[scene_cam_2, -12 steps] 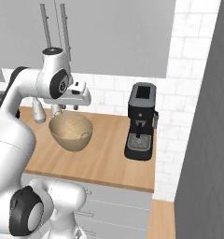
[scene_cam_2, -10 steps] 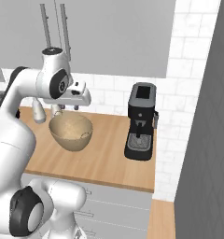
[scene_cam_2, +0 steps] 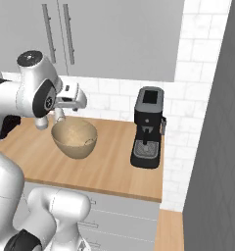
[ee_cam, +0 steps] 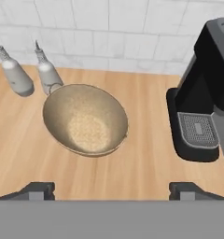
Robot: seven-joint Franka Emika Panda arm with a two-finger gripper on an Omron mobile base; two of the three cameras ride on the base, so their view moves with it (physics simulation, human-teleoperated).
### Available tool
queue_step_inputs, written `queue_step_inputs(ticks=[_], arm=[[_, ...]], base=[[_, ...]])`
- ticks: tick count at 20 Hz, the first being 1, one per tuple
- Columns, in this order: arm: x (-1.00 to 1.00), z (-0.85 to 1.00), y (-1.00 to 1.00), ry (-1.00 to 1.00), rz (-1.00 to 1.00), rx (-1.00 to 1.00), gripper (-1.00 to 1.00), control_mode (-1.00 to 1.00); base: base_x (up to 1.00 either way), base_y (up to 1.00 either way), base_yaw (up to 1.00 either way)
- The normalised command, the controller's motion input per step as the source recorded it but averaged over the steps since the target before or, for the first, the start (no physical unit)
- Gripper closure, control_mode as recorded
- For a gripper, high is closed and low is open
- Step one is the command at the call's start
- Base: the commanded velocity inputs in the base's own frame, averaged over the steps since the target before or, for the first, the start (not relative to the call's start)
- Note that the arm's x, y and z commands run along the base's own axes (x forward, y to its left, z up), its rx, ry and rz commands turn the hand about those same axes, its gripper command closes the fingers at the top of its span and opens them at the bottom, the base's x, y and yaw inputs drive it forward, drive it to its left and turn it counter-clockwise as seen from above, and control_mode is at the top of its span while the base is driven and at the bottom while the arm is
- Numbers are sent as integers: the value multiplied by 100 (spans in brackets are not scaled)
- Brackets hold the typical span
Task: Open the cabinet, pick up the bread from the cabinet and place it in the basket. Then move the basket to the dining counter.
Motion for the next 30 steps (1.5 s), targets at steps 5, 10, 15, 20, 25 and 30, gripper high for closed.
queue_step_inputs(ticks=[5, 10, 15, 20, 25, 30], arm=[[-2, 99, 15, -21, -1, 0, -100, -100], [3, 97, 11, -21, 0, 0, -100, -100], [8, 57, 0, -34, 0, 0, -100, -100], [28, 46, 2, 0, 0, 1, -100, -100], [39, 7, 11, 0, -2, 0, -100, -100], [53, 0, 29, 0, -5, -2, -100, -100]], base=[[0, 0, 0], [0, 0, 0], [0, 0, 0], [0, 0, 0], [0, 0, 0], [0, 0, 0]])
